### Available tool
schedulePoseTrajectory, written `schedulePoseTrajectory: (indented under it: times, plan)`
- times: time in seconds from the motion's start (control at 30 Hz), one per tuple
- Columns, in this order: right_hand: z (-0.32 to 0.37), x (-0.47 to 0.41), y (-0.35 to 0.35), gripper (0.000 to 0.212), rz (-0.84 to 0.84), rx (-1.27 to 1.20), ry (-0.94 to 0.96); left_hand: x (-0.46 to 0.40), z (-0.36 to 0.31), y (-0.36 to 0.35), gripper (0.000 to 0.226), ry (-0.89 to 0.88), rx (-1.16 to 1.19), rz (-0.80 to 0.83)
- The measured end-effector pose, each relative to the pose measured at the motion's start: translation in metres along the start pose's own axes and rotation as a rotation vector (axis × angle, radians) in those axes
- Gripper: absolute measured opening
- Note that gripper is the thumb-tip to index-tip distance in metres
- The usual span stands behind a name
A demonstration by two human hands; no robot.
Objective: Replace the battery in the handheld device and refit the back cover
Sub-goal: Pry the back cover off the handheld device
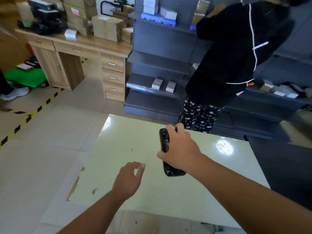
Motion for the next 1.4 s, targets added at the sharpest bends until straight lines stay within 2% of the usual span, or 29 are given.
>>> schedulePoseTrajectory:
  times: [0.07,0.1,0.17,0.27,0.5,0.67,1.13,1.4]
  plan:
    - [0.007,0.012,-0.002,0.069,0.014,-0.023,0.025,0.009,-0.028,-0.028,0.06,0.288,0.689,0.231]
    - [0.012,0.017,-0.005,0.068,0.023,-0.036,0.039,0.015,-0.045,-0.04,0.066,0.362,0.943,0.328]
    - [0.019,0.026,-0.013,0.063,0.045,-0.052,0.053,0.026,-0.07,-0.047,0.071,0.445,1.214,0.351]
    - [0.017,0.036,-0.023,0.051,0.06,-0.074,0.062,0.041,-0.082,-0.057,0.069,0.551,1.378,0.364]
    - [0.003,0.037,-0.017,0.03,0.01,-0.062,0.124,0.051,-0.081,-0.062,0.071,0.528,1.441,0.385]
    - [0.004,0.037,-0.012,0.036,0.012,-0.072,0.187,0.052,-0.084,-0.056,0.07,0.495,1.465,0.395]
    - [0.01,0.037,-0.018,0.037,-0.014,-0.022,0.273,0.057,-0.067,-0.061,0.067,0.541,1.473,0.392]
    - [-0.01,0.039,-0.026,0.032,-0.061,-0.164,0.161,0.058,-0.075,-0.065,0.058,0.489,1.381,0.424]
Point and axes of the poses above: each hand's wrist, its own x-axis away from the middle knuckle, its own y-axis out of the back of the hand, z = x × y, the point moved 6 cm from there along -x, towards the middle knuckle, and after that the axes turned 12 degrees about x, right-handed, at the moved point
